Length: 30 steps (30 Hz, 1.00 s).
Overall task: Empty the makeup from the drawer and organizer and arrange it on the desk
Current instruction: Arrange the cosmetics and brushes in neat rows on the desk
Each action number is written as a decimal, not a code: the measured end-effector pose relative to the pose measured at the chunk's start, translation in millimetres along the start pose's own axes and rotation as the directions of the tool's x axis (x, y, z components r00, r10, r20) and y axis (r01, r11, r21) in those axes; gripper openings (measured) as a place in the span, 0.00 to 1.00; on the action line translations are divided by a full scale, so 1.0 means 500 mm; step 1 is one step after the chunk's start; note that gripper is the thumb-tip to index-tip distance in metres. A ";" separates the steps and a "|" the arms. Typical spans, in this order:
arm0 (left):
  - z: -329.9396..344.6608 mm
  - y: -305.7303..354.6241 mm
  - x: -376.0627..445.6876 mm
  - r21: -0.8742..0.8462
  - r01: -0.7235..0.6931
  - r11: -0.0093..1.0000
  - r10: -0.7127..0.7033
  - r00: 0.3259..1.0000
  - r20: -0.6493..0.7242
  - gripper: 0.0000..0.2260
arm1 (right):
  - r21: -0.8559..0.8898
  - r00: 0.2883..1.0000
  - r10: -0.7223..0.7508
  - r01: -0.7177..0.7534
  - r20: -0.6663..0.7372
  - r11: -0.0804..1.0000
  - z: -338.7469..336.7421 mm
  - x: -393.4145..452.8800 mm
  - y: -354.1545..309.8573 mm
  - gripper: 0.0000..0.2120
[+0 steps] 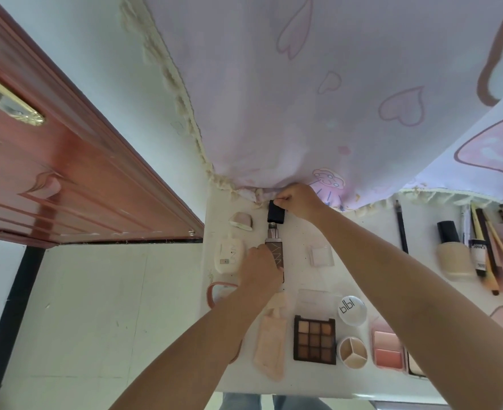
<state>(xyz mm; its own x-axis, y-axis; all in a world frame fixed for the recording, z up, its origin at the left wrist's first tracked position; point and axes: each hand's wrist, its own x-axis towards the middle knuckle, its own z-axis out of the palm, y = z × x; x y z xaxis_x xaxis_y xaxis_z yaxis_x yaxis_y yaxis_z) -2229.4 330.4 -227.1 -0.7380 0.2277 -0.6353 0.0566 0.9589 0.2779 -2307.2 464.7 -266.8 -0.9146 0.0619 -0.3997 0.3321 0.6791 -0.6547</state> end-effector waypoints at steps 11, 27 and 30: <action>-0.003 -0.019 -0.021 -0.023 -0.027 0.999 0.025 0.997 -0.069 0.14 | -0.128 0.982 -0.087 0.066 -0.168 0.990 -0.014 -0.077 0.011 0.13; -0.016 -0.027 -0.049 -0.074 -0.351 0.933 0.340 0.931 -0.134 0.19 | -0.090 0.996 -0.015 0.007 -0.087 0.996 -0.016 -0.261 0.091 0.22; -0.030 -0.028 -0.047 -0.132 -0.385 0.913 0.371 0.921 -0.121 0.21 | 0.093 0.990 0.020 -0.007 -0.141 0.996 -0.035 -0.290 0.069 0.20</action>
<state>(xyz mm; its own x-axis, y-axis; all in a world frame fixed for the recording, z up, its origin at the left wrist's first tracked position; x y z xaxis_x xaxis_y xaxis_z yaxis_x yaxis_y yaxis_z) -2222.9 309.1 -205.4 -0.7401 0.5445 -0.3948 0.2468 0.7659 0.5937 -2167.2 492.2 -220.3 -0.9312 0.1781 -0.3180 0.3583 0.6078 -0.7086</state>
